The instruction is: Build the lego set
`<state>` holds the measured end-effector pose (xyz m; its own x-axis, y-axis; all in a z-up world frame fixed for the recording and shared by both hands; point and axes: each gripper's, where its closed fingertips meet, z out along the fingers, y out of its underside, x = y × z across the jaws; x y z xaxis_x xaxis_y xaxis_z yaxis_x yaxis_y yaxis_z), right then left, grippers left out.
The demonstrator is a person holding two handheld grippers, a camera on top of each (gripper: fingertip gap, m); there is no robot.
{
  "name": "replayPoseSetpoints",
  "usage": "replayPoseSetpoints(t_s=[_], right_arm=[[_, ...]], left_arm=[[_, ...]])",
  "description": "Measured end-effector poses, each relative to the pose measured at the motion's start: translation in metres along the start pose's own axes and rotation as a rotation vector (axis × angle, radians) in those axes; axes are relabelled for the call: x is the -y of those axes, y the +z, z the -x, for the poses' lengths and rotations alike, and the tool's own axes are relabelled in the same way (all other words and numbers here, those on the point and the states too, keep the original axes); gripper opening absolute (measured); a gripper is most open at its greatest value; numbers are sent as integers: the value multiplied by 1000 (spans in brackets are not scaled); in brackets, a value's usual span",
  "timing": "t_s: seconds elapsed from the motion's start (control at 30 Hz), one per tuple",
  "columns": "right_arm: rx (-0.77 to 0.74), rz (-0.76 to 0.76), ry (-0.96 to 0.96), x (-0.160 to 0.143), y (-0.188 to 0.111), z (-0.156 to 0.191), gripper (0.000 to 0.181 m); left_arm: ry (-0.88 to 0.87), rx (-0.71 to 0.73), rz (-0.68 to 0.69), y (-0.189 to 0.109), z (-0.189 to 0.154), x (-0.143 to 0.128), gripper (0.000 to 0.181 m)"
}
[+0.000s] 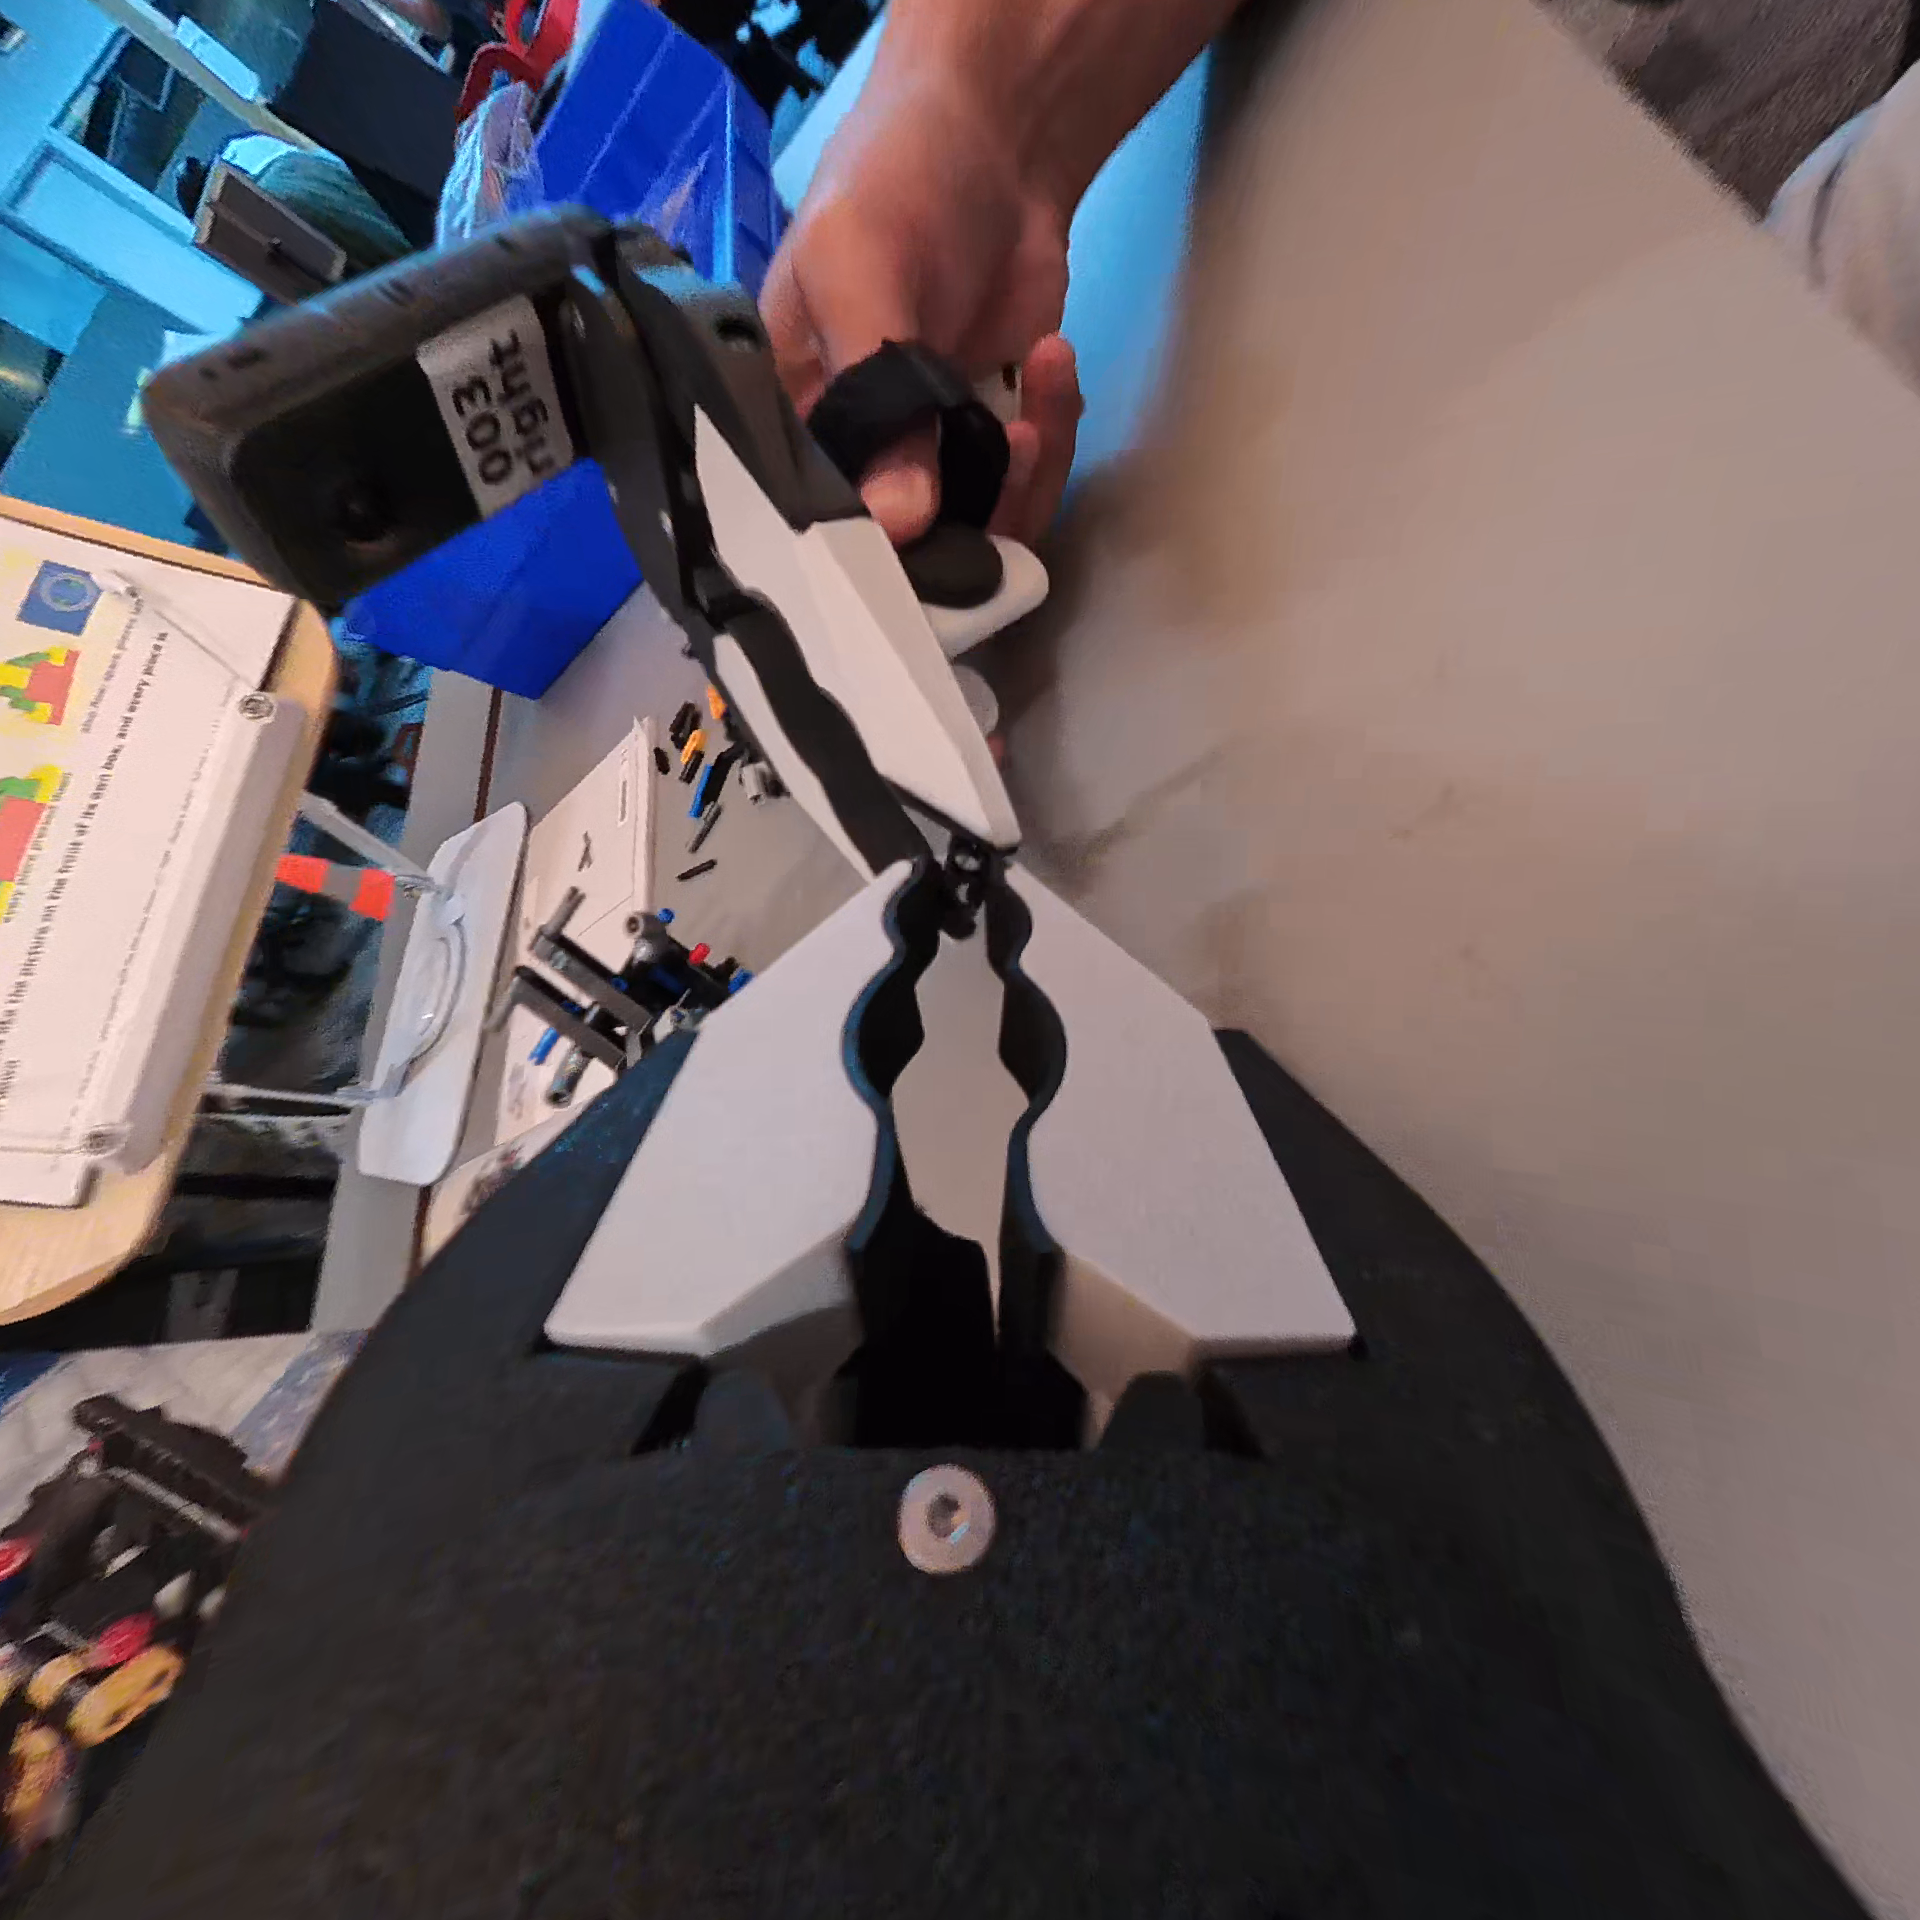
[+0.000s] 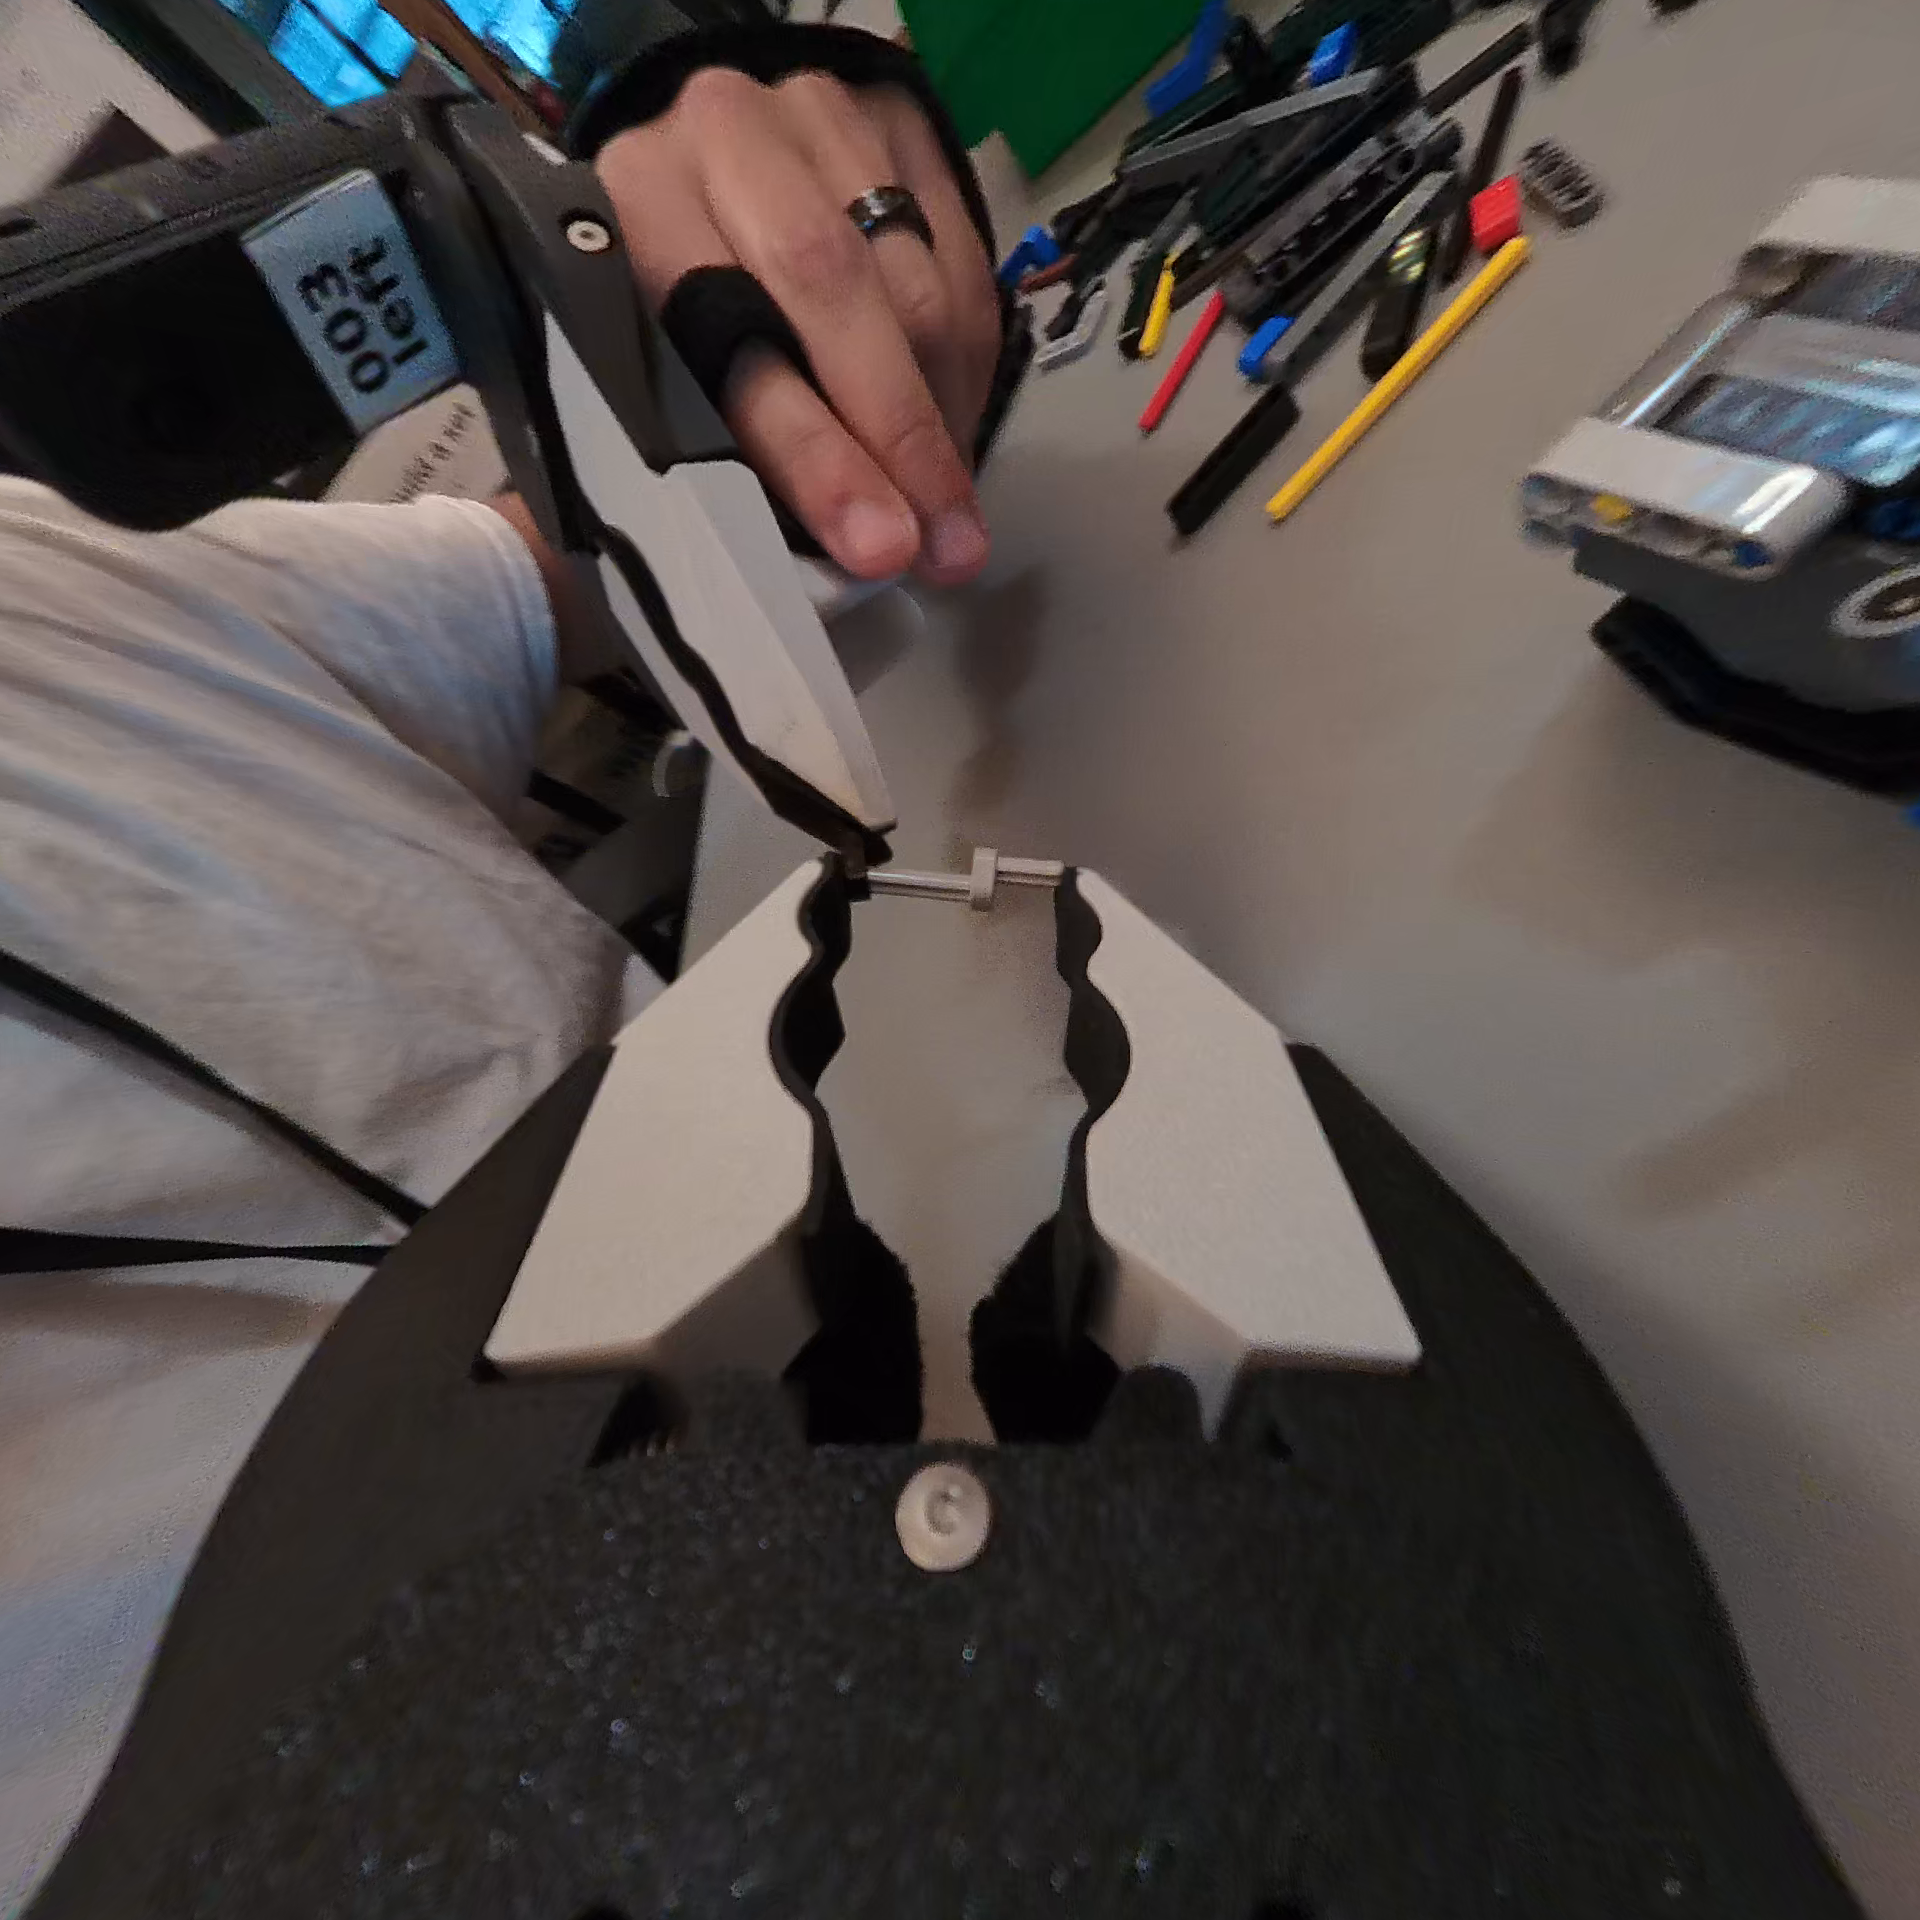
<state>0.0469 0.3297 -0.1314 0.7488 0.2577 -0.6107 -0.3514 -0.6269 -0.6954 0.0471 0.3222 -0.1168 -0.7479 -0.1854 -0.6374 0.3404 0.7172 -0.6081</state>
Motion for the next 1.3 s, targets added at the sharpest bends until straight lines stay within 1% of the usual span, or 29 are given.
replayPoseSetpoints(t_s=[0.1, 0.2, 0.37, 0.53, 0.8, 0.87, 0.97, 1.2, 1.3], right_arm=[[-93, -1, -82, 2, -5, -7, 40], [-138, 8, -146, 1, -6, -8, 41], [-140, 26, -166, -2, -5, -7, 42], [-177, 14, -146, 0, -9, -16, 39], [-182, 4, -135, 1, -10, -18, 38], [-169, 7, -128, 0, -9, -17, 38], [-196, 39, -148, -4, -8, -19, 37], [-175, -4, -154, 2, -12, -16, 35], [-162, -10, -166, 3, -12, -14, 35]], left_arm=[[89, 65, 53, 7, 3, -7, 6], [127, 74, 67, 10, 1, -9, 6], [133, 62, 86, 13, -2, -10, 6], [165, 108, 141, 14, 3, -13, 6], [205, 138, 178, 16, 4, -15, 6], [206, 142, 180, 18, 4, -16, 6], [234, 141, 202, 21, 1, -19, 6], [229, 184, 195, 19, 7, -15, 6], [216, 180, 184, 18, 8, -13, 6]])
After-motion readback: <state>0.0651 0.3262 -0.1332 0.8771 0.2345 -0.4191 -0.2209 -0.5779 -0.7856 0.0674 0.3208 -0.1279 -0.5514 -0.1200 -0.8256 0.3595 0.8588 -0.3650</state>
